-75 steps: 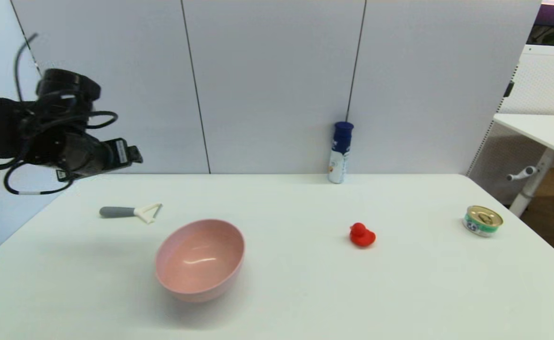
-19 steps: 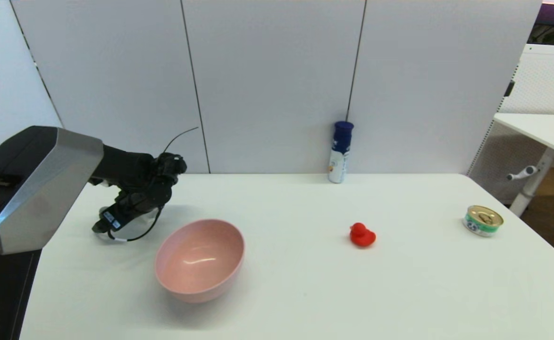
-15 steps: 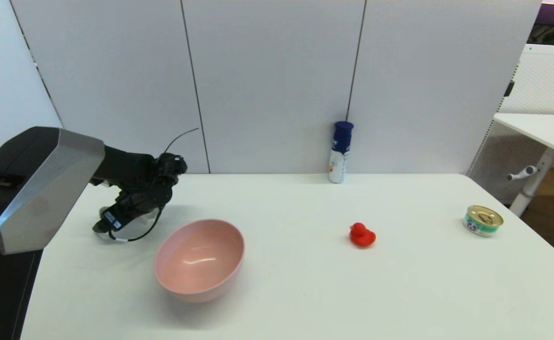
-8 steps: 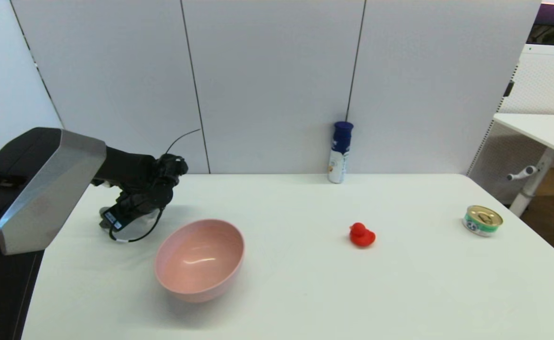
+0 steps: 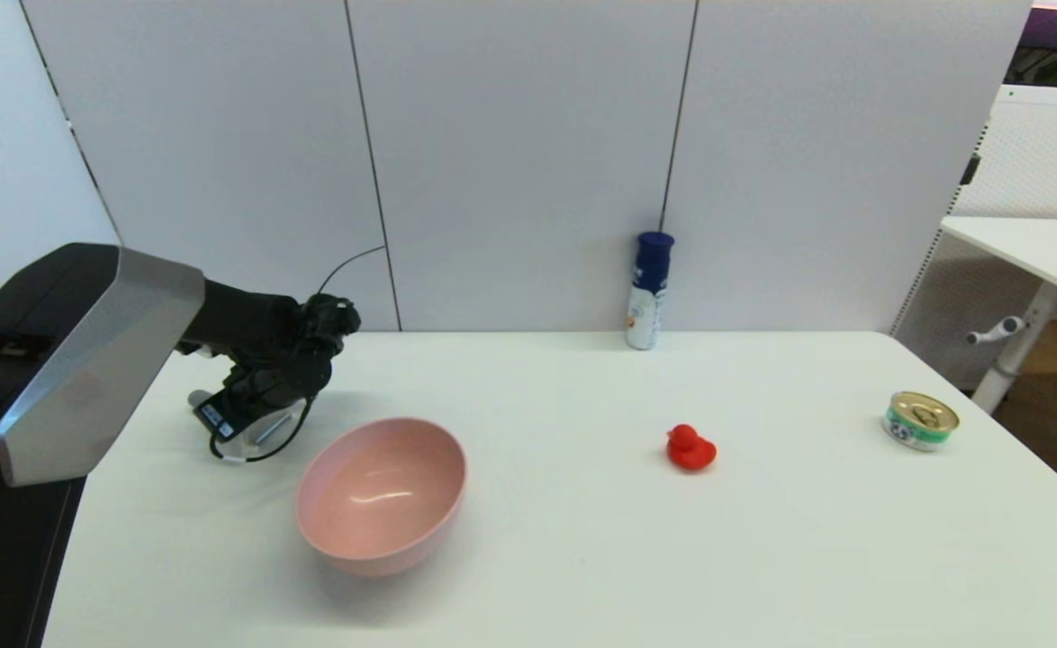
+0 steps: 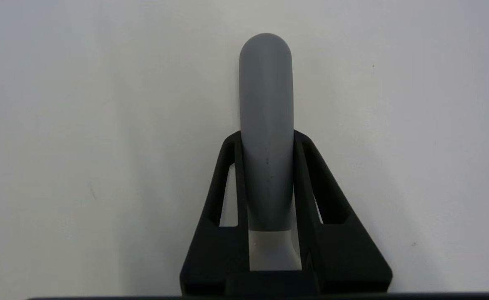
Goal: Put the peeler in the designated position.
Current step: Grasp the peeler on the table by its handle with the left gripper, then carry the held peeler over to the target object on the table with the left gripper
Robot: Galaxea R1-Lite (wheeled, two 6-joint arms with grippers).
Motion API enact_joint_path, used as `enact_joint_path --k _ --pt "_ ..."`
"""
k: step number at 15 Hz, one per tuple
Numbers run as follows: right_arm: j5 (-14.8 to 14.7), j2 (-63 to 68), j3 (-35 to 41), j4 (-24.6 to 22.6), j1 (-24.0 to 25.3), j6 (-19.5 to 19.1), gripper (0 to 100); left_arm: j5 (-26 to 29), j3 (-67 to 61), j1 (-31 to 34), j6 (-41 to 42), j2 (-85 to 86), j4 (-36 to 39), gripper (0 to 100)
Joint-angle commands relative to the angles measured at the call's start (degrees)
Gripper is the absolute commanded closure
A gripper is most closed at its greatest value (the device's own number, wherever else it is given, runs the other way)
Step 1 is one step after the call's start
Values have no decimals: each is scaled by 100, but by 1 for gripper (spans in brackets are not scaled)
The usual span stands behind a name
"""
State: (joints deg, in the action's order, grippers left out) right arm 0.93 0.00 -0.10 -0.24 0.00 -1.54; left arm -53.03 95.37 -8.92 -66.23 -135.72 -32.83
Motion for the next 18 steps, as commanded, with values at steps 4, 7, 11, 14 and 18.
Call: enact_joint_path --k 4,7,11,14,18 --pt "4 0 1 -2 0 -5 0 -32 175 -4 75 151 -31 100" --pt "4 0 1 -2 0 -5 0 -32 571 13 849 529 -31 100" --pt "4 0 1 -2 9 -5 0 -32 1274 -92 3204 1232 66 100" --pt "4 0 1 -2 9 -5 0 3 1353 -584 4162 1548 189 100" --pt "4 0 1 -2 9 -5 0 12 1458 -1050 4637 1750 189 100"
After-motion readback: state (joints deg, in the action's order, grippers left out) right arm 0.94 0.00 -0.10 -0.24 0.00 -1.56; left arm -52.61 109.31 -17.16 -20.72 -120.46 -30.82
